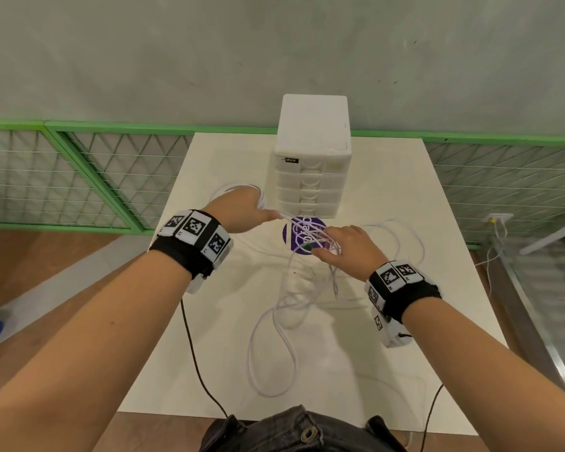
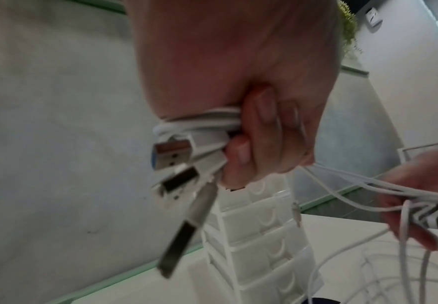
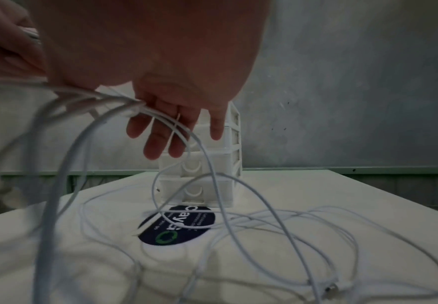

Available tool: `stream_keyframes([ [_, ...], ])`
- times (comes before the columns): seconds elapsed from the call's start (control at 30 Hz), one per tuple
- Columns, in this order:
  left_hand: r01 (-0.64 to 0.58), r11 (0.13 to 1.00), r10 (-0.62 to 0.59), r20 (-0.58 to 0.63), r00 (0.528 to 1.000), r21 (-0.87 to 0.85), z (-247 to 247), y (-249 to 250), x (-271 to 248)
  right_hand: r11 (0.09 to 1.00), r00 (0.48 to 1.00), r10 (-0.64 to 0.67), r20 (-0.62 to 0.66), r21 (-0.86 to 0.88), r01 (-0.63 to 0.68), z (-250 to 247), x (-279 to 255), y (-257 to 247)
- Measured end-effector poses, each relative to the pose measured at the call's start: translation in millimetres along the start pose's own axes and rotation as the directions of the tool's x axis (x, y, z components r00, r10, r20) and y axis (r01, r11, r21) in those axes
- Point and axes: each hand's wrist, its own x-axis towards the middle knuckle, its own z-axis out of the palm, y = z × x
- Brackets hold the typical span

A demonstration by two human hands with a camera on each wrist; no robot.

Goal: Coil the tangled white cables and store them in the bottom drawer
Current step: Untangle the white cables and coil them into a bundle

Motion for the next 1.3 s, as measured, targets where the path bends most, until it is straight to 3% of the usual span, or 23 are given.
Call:
stream_keyframes([
  [0.23, 0.103, 0.994, -0.098, -0.144, 0.985, 0.029, -10.2, -14.2, 5.6, 0.993, 0.993, 0.114, -0.004, 0.017, -0.114, 2.6, -2.4, 17.8],
  [0.37, 0.201, 0.975, -0.167, -0.283, 0.944, 0.094, -19.6, -24.7, 7.5, 0.988, 0.987, 0.154, -0.045, 0.037, -0.152, 4.2, -6.7, 27.5],
  [0.47, 0.243, 0.96, -0.194, -0.301, 0.934, 0.138, -26.5, -38.0, 5.9, 0.969, 0.97, 0.242, -0.024, -0.051, -0.242, 6.2, -12.4, 42.8],
  [0.53, 0.248, 0.956, -0.199, -0.271, 0.942, 0.159, -26.2, -39.0, 6.1, 0.94, 0.943, 0.329, 0.055, -0.113, -0.321, 7.4, -14.1, 47.0],
  [0.63, 0.222, 0.962, -0.196, -0.164, 0.967, 0.162, -19.4, -32.8, 6.9, 0.934, 0.937, 0.347, 0.043, 0.077, -0.35, 4.4, -12.4, 36.7],
  [0.73, 0.173, 0.972, -0.162, -0.075, 0.984, 0.162, -13.8, -18.9, 6.2, 0.955, 0.953, 0.253, -0.165, 0.197, -0.22, -7.0, -5.1, 13.0],
  [0.87, 0.14, 0.986, -0.144, 0.034, 0.989, 0.09, -12.9, 7.9, 3.1, 0.998, 0.876, -0.039, -0.48, 0.022, 0.057, -20.8, 6.4, -27.0],
  [0.93, 0.101, 0.994, -0.105, 0.088, 0.991, 0.046, -14.1, 21.0, 0.7, 0.985, 0.883, -0.171, -0.437, -0.09, 0.147, -20.3, 14.4, -45.7],
  [1.0, 0.045, 0.996, -0.032, 0.153, 0.988, -0.081, -16.2, 33.6, -3.7, 0.971, 0.929, -0.209, -0.305, -0.181, 0.158, -13.2, 22.0, -53.9],
  [1.1, -0.026, 0.957, 0.086, 0.197, 0.977, -0.29, -22.5, 47.9, -14.0, 0.983, 0.978, -0.104, -0.18, -0.166, 0.074, -4.6, 27.5, -49.3],
  [1.17, -0.047, 0.917, 0.137, 0.203, 0.97, -0.397, -24.7, 52.3, -20.8, 0.993, 0.978, -0.084, -0.189, -0.095, 0.067, -3.5, 28.3, -43.4],
  [1.3, -0.057, 0.909, 0.147, 0.189, 0.971, -0.414, -20.1, 51.6, -28.0, 0.998, 0.979, -0.057, -0.196, -0.031, 0.052, -16.4, 30.2, -34.6],
])
